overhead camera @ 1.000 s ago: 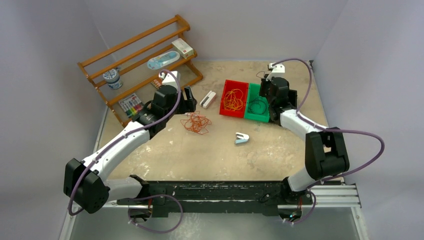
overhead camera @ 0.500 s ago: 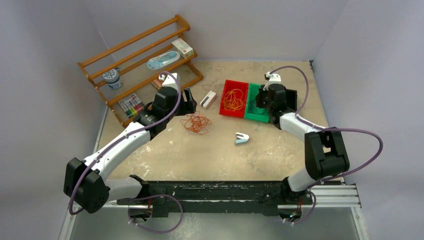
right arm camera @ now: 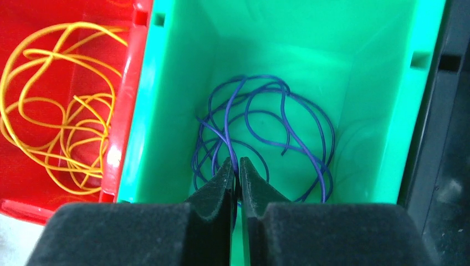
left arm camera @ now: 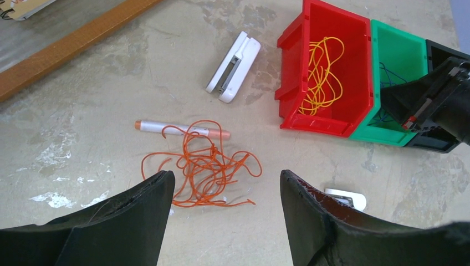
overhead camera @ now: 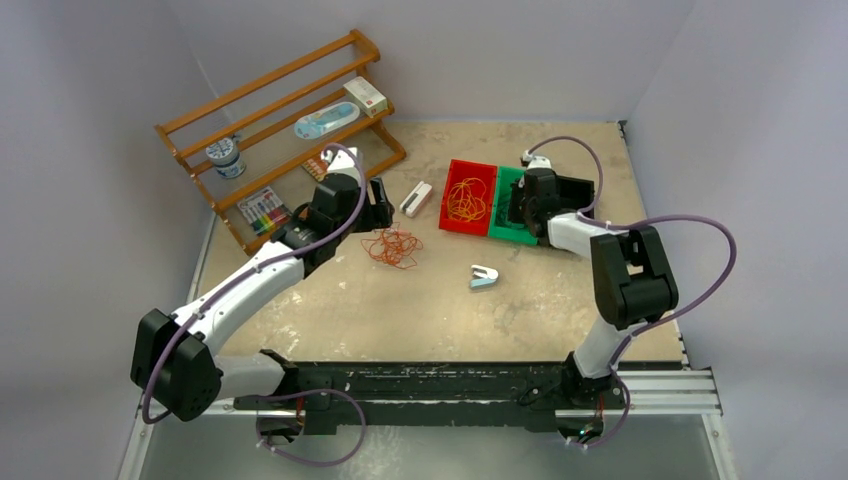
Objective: Untangle the cables
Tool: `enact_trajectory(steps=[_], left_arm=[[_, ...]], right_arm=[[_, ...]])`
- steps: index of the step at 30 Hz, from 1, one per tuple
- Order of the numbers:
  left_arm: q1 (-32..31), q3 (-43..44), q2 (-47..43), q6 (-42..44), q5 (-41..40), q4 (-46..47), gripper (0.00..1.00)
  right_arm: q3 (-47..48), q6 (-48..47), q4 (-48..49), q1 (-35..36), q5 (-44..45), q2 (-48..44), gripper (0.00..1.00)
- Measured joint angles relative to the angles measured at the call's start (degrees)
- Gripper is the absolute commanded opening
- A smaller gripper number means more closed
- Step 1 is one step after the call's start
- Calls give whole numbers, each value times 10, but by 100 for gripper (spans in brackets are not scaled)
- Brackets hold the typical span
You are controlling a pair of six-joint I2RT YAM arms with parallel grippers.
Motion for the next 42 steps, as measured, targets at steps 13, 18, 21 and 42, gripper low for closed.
enact_trajectory(steps=[13,18,21,42], left_arm=[[0,0,42,-2,-49,-43,77],[0,5,64,-2,-59,-52,77],[0,10,79,-2,-59,-55,77],[-1,45,217,30,-52,-59,53]], right_arm=[[49,-26,-15,0,34,-7,43],[47,-39,-34,0,50,-58,48],[36,-50,-31,0,48,-110,50],[-74,-99,63,0,-153,-253,53]])
